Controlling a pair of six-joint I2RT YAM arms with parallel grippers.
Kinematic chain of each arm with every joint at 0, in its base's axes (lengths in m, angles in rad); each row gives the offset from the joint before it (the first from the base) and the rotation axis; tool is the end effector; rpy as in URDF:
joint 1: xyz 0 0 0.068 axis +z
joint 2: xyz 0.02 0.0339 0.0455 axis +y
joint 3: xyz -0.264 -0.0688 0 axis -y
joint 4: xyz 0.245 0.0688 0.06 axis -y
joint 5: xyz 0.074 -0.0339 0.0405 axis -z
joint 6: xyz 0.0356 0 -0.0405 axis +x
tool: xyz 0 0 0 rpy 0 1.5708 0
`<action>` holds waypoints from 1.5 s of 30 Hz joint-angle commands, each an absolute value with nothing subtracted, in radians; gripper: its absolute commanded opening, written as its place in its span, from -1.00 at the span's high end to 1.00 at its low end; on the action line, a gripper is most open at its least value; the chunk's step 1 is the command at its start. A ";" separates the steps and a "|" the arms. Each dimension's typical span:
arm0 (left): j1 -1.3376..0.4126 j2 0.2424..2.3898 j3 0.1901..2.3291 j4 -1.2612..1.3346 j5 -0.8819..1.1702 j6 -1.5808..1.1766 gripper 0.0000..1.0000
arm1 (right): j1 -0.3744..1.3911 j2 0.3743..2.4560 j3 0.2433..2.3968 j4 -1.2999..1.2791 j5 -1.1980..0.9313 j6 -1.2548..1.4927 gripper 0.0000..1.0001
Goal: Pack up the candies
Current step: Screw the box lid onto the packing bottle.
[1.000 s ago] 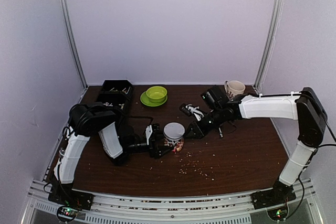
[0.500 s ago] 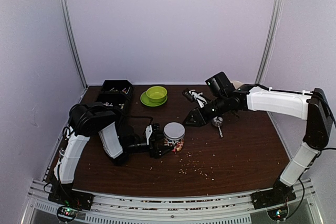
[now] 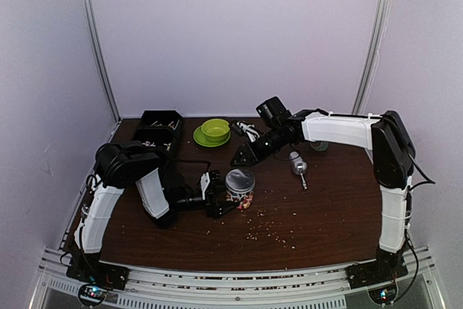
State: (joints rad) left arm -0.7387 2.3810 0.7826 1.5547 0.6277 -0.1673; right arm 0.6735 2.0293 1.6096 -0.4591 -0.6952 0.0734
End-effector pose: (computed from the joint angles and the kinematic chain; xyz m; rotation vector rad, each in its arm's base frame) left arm 0.2574 -0.2627 0.0444 0.9663 1.4528 -1.1843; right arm 0.3373 0.2983 0.2272 -1.0506 2.2912 1.1719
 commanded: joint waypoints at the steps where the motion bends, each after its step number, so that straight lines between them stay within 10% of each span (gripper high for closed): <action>1: -0.727 2.425 0.779 1.539 0.628 -0.207 -0.50 | 0.669 2.054 1.661 -0.510 -0.768 0.035 0.30; 25: -0.727 2.429 0.782 1.538 0.624 -0.210 -0.50 | 0.661 2.025 1.522 -0.487 -0.784 0.016 0.79; 45: -0.724 2.427 0.779 1.538 0.594 -0.223 -0.50 | 0.667 1.801 1.171 -0.377 -0.734 0.090 0.81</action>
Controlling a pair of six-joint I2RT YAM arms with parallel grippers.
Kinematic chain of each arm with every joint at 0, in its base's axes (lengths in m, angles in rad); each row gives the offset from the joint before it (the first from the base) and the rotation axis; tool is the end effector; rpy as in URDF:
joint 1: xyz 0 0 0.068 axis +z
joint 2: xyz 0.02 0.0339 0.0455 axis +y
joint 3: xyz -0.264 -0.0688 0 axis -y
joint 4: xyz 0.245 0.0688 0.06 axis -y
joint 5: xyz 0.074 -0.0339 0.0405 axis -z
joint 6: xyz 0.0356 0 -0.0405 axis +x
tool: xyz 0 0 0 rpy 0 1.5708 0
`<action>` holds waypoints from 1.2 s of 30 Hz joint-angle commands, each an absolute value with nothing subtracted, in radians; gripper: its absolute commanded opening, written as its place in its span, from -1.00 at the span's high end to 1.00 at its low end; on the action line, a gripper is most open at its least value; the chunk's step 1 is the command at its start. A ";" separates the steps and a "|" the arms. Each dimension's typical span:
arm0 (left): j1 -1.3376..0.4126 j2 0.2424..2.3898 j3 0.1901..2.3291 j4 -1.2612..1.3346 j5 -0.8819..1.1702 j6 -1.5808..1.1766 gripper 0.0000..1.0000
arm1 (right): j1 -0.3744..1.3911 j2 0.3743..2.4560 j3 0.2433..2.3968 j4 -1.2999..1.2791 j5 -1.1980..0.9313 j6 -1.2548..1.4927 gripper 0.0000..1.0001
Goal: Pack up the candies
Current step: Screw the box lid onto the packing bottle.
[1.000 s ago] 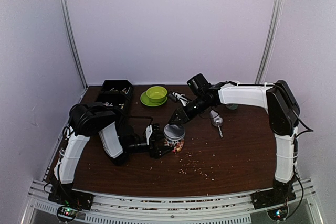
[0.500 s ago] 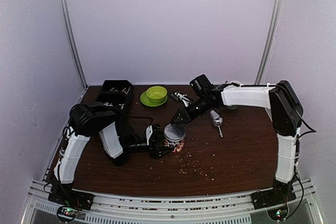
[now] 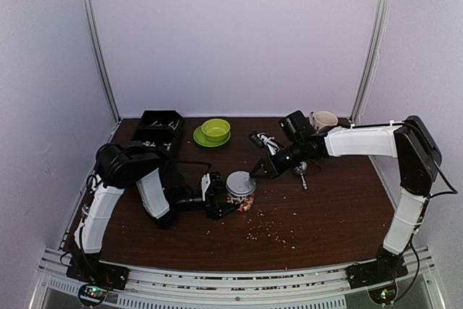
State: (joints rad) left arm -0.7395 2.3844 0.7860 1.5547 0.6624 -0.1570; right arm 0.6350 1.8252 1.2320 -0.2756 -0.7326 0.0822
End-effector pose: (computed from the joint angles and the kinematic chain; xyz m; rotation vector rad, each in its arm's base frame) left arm 0.2564 -0.2635 0.0438 1.0007 1.4342 -1.2039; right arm 0.2982 0.2493 0.2051 -1.0095 2.2853 1.2066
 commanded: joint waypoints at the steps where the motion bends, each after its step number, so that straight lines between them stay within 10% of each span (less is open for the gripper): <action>1: -0.724 2.427 0.778 1.539 0.593 -0.224 -0.49 | 0.674 1.792 1.163 -0.380 -0.730 0.093 0.81; 19: -0.724 2.426 0.783 1.539 0.626 -0.221 -0.49 | 0.740 1.639 1.089 -0.465 -0.592 0.040 0.64; 27: -0.725 2.421 0.790 1.539 0.687 -0.208 -0.49 | 0.741 1.516 1.281 -0.558 -0.409 -0.115 -0.50; 36: -0.725 2.415 0.806 1.537 0.793 -0.201 -0.50 | 0.742 1.549 1.387 -0.644 -0.489 -0.586 -0.99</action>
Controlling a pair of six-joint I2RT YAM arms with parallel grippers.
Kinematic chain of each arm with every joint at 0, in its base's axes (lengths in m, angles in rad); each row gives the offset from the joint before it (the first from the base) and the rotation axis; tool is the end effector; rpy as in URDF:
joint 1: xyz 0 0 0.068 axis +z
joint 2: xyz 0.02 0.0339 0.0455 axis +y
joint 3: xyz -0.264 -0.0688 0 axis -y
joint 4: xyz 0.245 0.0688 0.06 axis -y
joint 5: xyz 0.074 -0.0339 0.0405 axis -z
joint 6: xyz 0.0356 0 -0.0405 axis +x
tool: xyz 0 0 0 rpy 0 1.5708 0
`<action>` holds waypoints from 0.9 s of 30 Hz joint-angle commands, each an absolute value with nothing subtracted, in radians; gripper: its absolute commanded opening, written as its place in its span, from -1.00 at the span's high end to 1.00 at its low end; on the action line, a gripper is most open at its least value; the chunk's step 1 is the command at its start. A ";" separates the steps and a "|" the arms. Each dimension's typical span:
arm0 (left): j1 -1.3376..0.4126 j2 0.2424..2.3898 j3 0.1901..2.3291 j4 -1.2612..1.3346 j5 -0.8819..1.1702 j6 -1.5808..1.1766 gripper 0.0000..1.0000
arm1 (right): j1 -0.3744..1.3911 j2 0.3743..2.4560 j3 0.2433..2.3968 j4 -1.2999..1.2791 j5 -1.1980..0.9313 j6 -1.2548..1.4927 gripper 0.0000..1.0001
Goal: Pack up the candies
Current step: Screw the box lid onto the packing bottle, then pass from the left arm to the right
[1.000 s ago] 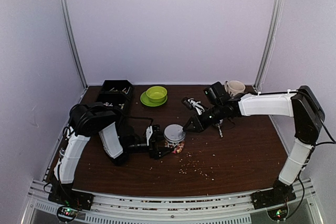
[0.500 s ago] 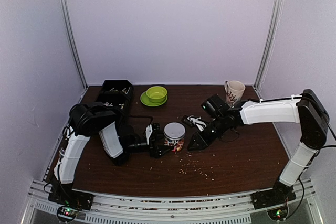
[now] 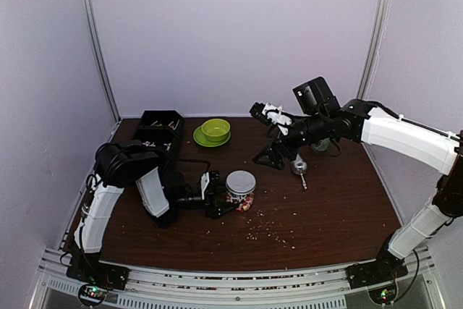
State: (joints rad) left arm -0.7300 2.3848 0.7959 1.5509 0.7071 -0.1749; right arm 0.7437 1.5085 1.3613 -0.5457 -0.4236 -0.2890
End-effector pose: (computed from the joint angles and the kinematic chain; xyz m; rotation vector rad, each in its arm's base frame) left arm 0.2592 -0.2630 0.0449 1.0170 1.4277 -1.2434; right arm 0.2378 0.2387 0.3324 -1.3254 1.8685 0.7187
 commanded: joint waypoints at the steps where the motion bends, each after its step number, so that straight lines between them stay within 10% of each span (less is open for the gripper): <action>1: -0.724 2.415 0.809 1.537 0.806 -0.201 -0.50 | 0.742 1.550 1.383 -0.656 -0.530 -0.654 -0.99; 27: -0.724 2.440 0.839 1.537 0.892 -0.206 -0.48 | 0.758 1.928 1.632 -0.859 -0.650 -0.975 -0.99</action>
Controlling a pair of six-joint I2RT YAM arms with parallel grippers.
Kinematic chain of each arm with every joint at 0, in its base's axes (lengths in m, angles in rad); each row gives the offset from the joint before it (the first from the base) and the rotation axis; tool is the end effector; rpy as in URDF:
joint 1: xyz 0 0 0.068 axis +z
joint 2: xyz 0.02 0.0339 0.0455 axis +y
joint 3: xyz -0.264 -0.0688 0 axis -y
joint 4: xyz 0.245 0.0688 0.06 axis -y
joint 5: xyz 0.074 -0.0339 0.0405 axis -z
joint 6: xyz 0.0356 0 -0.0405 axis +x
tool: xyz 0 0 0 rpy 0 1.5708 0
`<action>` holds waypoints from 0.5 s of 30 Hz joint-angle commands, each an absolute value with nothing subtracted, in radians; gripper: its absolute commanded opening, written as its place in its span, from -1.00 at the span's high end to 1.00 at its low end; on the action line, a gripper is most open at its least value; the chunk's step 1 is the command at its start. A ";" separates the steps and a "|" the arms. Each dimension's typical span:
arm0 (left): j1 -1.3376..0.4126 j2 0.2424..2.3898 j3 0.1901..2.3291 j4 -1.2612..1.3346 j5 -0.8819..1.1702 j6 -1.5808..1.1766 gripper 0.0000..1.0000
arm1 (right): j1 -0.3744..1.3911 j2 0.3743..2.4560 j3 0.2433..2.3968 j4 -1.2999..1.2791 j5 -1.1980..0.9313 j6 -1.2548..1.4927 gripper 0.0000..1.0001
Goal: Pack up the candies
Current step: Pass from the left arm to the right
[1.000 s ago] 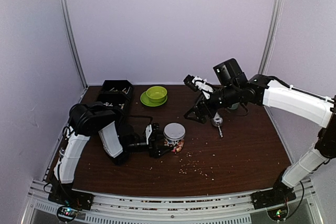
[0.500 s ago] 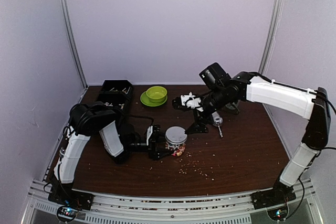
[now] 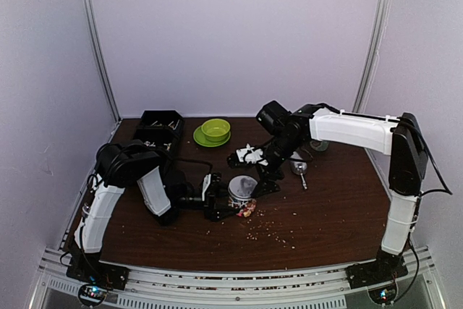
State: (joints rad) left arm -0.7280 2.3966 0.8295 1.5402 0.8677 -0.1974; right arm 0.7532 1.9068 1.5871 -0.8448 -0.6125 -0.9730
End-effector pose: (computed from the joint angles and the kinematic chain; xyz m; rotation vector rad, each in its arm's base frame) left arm 0.2596 -0.2678 0.0451 1.1304 1.3724 -1.3762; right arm 0.2773 0.2880 0.2480 -2.0680 1.5483 0.7520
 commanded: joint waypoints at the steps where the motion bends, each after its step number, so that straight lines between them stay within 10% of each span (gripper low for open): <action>1: -0.724 2.440 0.839 1.537 0.891 -0.207 -0.48 | 0.758 1.934 1.635 -0.858 -0.651 -0.972 -0.99; 15: -0.724 2.441 0.841 1.537 0.885 -0.209 -0.44 | 0.760 1.976 1.638 -0.852 -0.652 -0.945 -1.00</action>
State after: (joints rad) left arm -0.7280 2.3970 0.8299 1.5402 0.8677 -0.2012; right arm 0.7532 1.9667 1.6207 -0.8448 -0.6369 -0.9611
